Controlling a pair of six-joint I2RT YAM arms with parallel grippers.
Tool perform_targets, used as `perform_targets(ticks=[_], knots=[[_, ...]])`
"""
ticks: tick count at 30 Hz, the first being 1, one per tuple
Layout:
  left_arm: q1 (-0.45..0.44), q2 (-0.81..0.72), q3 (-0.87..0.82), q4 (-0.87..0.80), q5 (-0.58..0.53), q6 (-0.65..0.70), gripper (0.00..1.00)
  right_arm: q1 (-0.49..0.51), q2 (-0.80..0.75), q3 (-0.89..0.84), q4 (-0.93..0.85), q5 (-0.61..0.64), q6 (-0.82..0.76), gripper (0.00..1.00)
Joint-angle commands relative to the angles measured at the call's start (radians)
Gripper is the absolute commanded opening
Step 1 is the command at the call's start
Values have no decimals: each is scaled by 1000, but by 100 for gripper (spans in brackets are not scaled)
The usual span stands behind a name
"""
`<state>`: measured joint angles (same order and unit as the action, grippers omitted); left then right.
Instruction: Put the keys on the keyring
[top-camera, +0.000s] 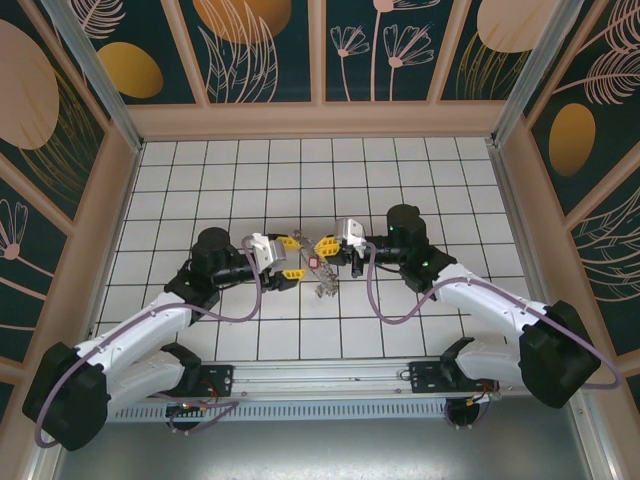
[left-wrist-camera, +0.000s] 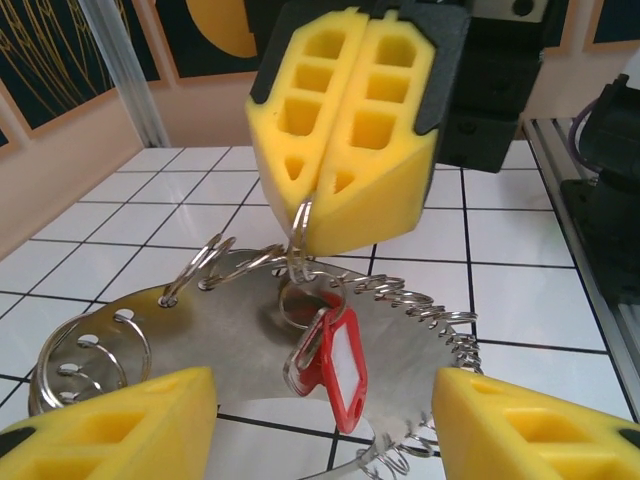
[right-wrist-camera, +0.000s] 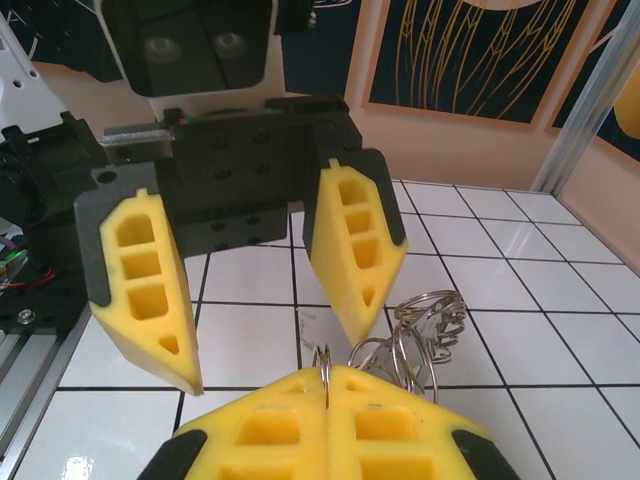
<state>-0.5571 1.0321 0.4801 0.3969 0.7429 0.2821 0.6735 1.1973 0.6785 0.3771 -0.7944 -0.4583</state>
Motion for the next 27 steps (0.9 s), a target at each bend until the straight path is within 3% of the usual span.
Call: perform_targets(ticks=[1,12,20,24,27], knots=[[-9,33,-7,124,0,-71,59,16,-16,45,41,9,-2,0],[-38,113,22,128,-34,-60,57,43,-12,33,104,105,44,0],[-38,141,52,89,0,-6,32,44,-8,38,97,107,37,0],[-41,144,61,92,7,1,30,46,-9,35,86,117,30,0],[-41,148,68,93,15,5,35,46,-10,32,85,121,29,0]])
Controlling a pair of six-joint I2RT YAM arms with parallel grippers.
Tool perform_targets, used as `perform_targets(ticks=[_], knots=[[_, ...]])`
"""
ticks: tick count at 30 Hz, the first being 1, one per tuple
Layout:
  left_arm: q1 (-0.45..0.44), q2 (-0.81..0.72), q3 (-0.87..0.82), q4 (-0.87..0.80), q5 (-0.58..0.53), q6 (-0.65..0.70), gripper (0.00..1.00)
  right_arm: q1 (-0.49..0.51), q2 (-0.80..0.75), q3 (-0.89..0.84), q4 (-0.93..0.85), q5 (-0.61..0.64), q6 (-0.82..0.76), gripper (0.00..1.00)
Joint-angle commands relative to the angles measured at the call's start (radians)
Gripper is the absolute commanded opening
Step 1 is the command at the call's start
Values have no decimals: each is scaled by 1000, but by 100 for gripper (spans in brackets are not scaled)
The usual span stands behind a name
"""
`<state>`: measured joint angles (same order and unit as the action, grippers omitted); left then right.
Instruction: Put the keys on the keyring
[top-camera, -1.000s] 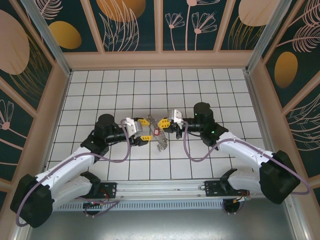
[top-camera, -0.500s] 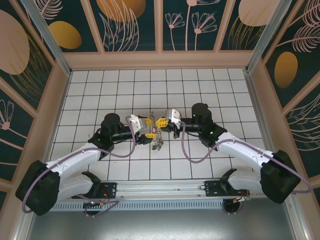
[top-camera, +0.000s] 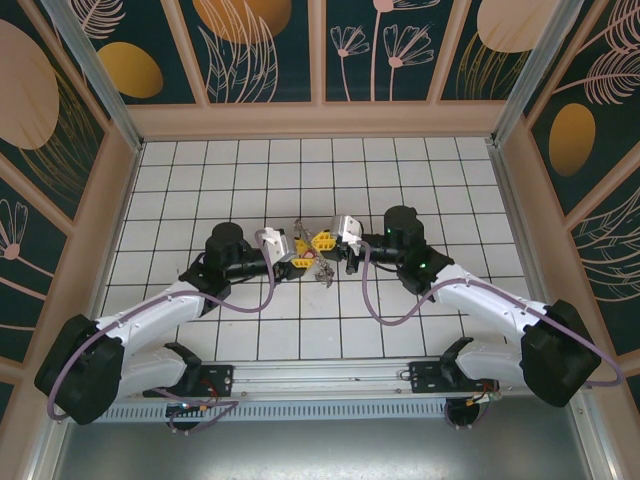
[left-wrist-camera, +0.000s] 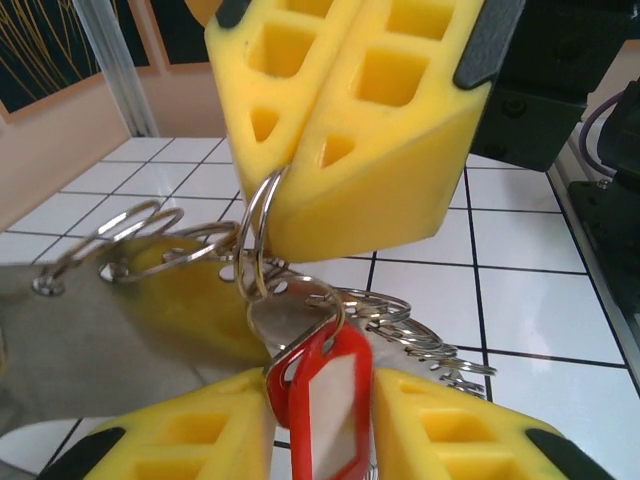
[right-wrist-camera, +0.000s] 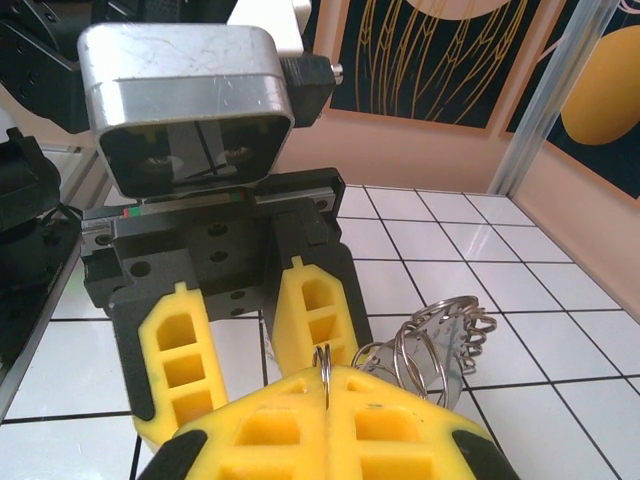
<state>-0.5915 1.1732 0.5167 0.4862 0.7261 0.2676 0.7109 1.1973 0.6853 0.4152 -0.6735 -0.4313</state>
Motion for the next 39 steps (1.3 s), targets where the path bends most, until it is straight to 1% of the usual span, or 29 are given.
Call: perform_targets(ticks=[1,3,5,11,12,17,19,23,24,25,30,36,39], knots=[[-6,9,32,4,36,19,37,8,-11,24,47,0,2,0],[-6,23,37,5,54,15,44,9,-10,24,48,2,2,0],[-6,37,42,7,73,11,44,9,-10,27,50,5,2,0],[-6,52,43,13,59,15,36,9,-10,36,45,0,-1,0],[-6,52,44,15,55,15,33,9,-11,36,44,-2,-2,0],[-7,58,55,12,46,30,31,12,-13,40,27,-4,-15,0],[-7,63,62,8,51,34,24,14,-15,40,20,-3,-21,0],[-6,55,65,-7,46,51,5,21,-13,54,-41,11,-71,0],[-7,49,63,-11,42,54,1,24,-13,60,-64,19,-86,0],[-7,41,62,-18,38,65,0,24,-14,64,-80,24,-98,0],[-6,-18,51,-103,1,133,0,24,-23,83,-164,57,-166,0],[-6,-59,98,-281,-41,207,0,25,-21,119,-291,92,-266,0],[-6,-69,127,-363,-84,250,0,27,-16,149,-364,111,-316,0]])
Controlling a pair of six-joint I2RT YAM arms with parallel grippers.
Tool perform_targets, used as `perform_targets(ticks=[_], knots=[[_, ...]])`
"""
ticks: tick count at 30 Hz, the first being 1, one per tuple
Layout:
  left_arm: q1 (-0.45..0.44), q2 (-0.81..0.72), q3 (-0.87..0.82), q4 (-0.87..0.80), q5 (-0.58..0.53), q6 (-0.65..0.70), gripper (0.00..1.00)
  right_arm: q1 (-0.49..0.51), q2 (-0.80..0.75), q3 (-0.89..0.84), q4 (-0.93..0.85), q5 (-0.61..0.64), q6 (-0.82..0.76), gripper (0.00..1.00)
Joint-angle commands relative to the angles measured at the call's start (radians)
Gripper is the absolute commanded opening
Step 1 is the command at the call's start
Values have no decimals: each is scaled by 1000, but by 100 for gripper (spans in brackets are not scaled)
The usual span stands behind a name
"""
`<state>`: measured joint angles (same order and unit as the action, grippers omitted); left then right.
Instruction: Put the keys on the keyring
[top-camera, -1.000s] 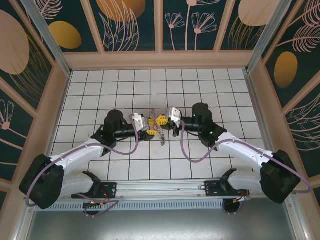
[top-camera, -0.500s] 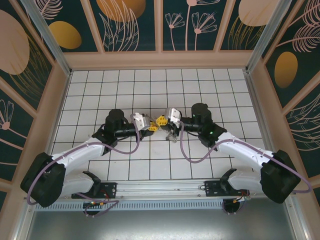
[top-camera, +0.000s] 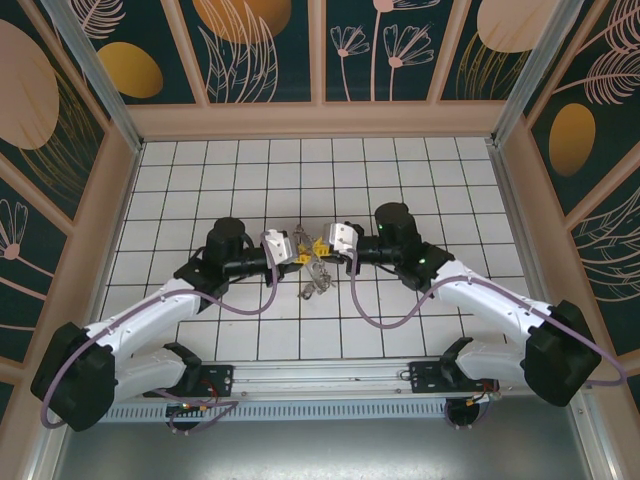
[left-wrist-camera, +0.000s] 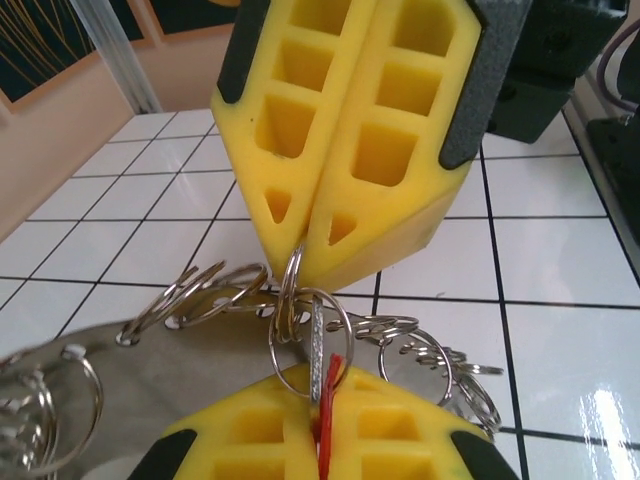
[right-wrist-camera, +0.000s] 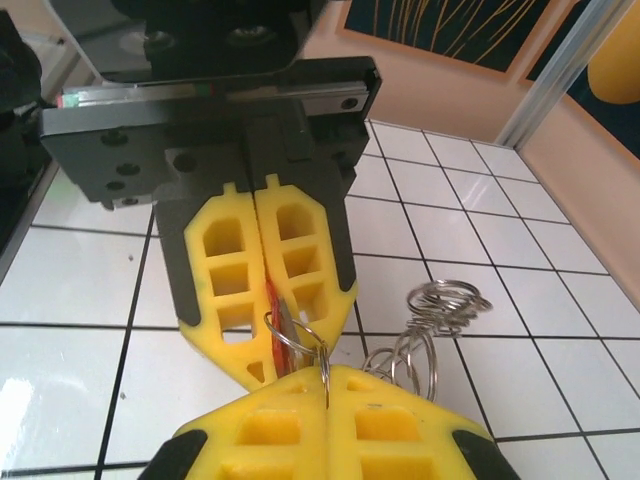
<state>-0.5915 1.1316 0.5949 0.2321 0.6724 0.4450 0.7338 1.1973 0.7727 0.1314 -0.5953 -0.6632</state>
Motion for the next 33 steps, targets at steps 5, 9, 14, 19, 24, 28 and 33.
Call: perform_targets(ticks=[5,9,14,19,24,28,33], knots=[[-6,-38,111,-246,-105,159,0,12,14,122,-218,74,-150,0],[-6,-44,170,-324,-149,221,0,26,40,137,-252,134,-144,0],[-7,-11,288,-482,-245,332,0,44,63,140,-241,248,-105,0],[-6,27,371,-601,-371,446,0,45,71,131,-199,309,-41,0],[-6,40,440,-589,-489,561,0,45,82,118,-152,308,58,0],[-6,46,469,-520,-511,635,0,40,82,86,-81,258,139,10],[-5,48,471,-484,-487,769,0,-30,25,22,17,114,217,31]])
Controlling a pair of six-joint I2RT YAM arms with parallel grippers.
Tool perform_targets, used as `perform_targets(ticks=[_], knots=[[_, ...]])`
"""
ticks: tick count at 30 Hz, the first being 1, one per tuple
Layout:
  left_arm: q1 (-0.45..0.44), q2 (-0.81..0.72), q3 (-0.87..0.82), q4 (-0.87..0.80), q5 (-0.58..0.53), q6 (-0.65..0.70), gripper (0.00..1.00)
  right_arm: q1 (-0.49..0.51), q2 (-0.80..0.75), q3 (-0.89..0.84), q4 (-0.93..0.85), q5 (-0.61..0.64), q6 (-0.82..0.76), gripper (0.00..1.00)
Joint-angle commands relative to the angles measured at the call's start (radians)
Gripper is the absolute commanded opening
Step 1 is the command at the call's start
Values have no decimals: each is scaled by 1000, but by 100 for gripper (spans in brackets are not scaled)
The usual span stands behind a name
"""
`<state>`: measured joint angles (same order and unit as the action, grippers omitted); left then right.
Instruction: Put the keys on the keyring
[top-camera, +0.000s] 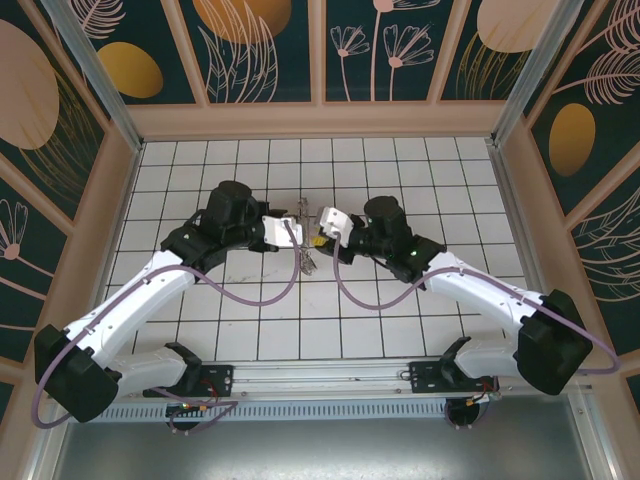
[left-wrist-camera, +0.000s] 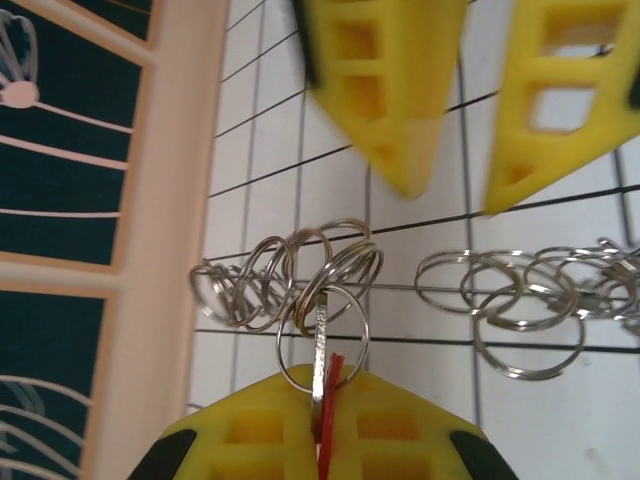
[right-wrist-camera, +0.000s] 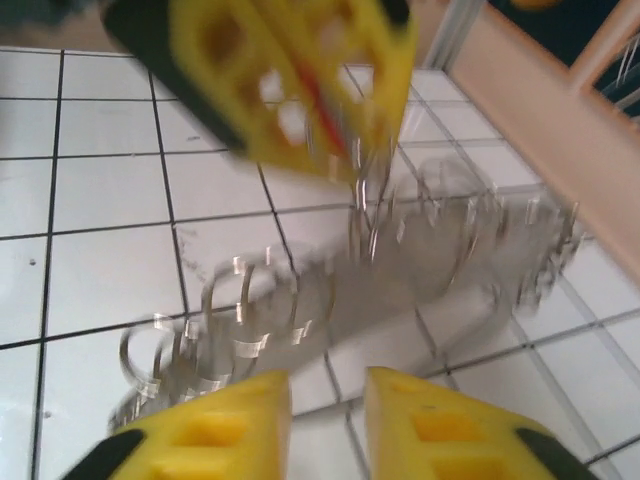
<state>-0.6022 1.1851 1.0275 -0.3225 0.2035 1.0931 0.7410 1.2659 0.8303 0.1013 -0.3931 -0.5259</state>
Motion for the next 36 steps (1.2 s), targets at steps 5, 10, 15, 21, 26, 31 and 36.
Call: perform_targets(ticks=[5,10,15,21,26,31,36], knots=[[4,-1,35,51,-48,314,0,-146,-129,-92,95,-242,95,37],[5,8,32,94,-180,505,0,-188,-163,-103,116,-177,102,39],[5,28,10,225,-316,737,0,-189,-156,-129,193,-10,179,41],[7,95,67,289,-350,829,0,-227,-177,-215,296,209,287,45],[20,137,169,250,-343,864,0,-272,-241,-289,322,247,318,48],[25,162,221,245,-364,919,0,-320,-297,-321,290,220,319,48],[28,172,259,238,-368,912,0,-353,-333,-360,307,201,351,48]])
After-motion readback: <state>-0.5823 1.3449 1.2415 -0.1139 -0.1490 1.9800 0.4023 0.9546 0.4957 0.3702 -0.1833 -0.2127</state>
